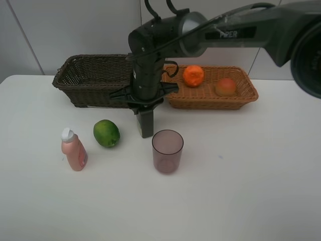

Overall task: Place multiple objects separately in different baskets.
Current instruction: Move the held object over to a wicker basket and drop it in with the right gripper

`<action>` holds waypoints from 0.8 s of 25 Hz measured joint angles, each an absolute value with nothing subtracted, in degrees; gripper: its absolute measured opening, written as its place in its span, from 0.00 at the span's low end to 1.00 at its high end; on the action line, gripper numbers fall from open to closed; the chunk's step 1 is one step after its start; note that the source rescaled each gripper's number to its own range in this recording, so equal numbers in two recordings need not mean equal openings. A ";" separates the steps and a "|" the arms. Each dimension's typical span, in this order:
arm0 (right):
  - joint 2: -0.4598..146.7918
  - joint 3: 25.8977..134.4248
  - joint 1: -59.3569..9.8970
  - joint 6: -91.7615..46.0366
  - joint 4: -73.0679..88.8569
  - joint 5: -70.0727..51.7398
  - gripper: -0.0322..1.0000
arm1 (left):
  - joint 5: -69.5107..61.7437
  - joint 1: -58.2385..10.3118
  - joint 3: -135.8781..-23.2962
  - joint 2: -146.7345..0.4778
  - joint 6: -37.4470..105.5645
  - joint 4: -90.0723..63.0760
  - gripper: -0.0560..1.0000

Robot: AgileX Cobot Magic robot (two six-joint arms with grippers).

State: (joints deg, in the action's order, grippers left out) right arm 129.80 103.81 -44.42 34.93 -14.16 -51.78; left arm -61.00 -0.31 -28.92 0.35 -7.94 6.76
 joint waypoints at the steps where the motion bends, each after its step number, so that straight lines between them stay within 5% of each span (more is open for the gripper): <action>1: 129.83 103.81 -44.42 34.48 -13.94 -51.96 0.03 | -61.00 -0.31 -28.92 0.35 -7.94 6.76 1.00; 20: 119.88 103.81 -44.42 29.31 -13.71 -59.64 0.03 | -61.00 -0.31 -28.92 0.35 -7.94 6.76 1.00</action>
